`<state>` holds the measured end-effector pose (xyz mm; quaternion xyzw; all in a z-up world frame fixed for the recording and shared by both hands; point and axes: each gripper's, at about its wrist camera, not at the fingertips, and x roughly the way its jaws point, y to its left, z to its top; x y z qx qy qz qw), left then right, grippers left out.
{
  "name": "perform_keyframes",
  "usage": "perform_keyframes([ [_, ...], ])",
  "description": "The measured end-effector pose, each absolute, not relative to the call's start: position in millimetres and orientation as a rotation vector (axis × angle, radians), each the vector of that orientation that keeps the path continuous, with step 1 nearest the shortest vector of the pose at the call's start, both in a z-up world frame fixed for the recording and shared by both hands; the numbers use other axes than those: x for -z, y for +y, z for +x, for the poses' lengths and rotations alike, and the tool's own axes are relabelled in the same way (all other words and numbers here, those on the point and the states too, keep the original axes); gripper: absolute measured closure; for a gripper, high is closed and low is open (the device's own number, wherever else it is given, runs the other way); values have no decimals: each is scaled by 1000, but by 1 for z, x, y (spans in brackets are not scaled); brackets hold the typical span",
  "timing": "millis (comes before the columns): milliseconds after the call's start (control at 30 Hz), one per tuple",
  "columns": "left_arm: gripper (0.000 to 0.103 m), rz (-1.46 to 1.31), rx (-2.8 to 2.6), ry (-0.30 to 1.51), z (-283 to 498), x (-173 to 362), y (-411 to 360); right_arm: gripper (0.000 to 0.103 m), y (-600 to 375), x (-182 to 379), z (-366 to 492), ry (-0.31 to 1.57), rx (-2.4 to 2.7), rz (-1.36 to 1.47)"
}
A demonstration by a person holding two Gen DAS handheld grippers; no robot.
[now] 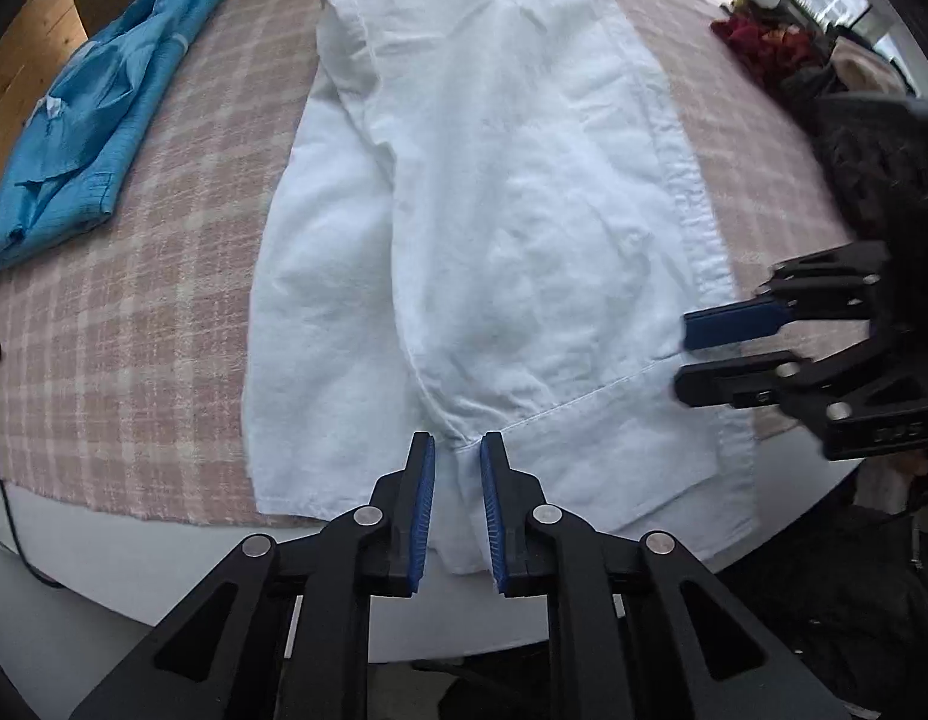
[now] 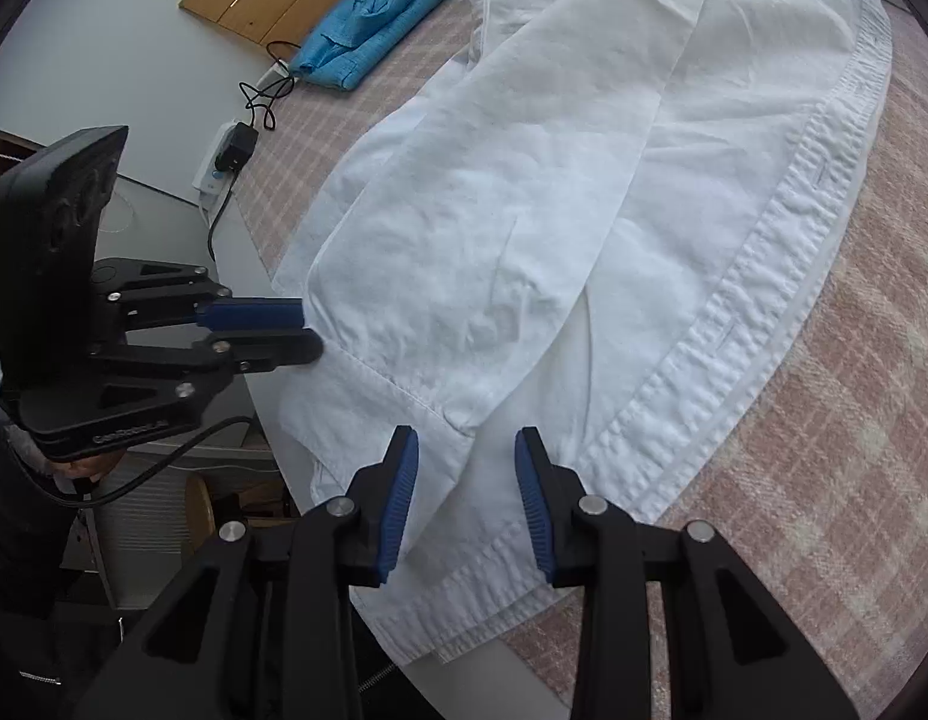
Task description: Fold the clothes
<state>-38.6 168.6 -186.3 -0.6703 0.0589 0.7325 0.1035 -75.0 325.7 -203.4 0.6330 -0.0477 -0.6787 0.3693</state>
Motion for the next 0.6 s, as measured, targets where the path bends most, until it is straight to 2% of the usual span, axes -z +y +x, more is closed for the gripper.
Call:
perform_keyframes([
  [100,86,-1958,-2126,126,-39,190,158,69,325,202,-73,-173,1755,1624],
  [267,85,-1896,-2078,81,-39,193,149,70,311,204,-61,-156,1786,1612],
  [467,83,-1843,-2018,67,-38,191,141,70,300,211,-55,-297,1809,1621],
  [500,83,-1841,-2005,49,-39,191,138,72,298,211,-55,-315,1812,1618],
  [533,83,-1842,-1995,36,-40,190,136,88,296,212,-54,-327,1818,1612],
  [567,83,-1837,-1999,31,-41,188,133,95,295,213,-54,-348,1818,1612],
  [600,87,-1826,-2013,34,-41,183,130,95,296,214,-53,-378,1813,1619],
])
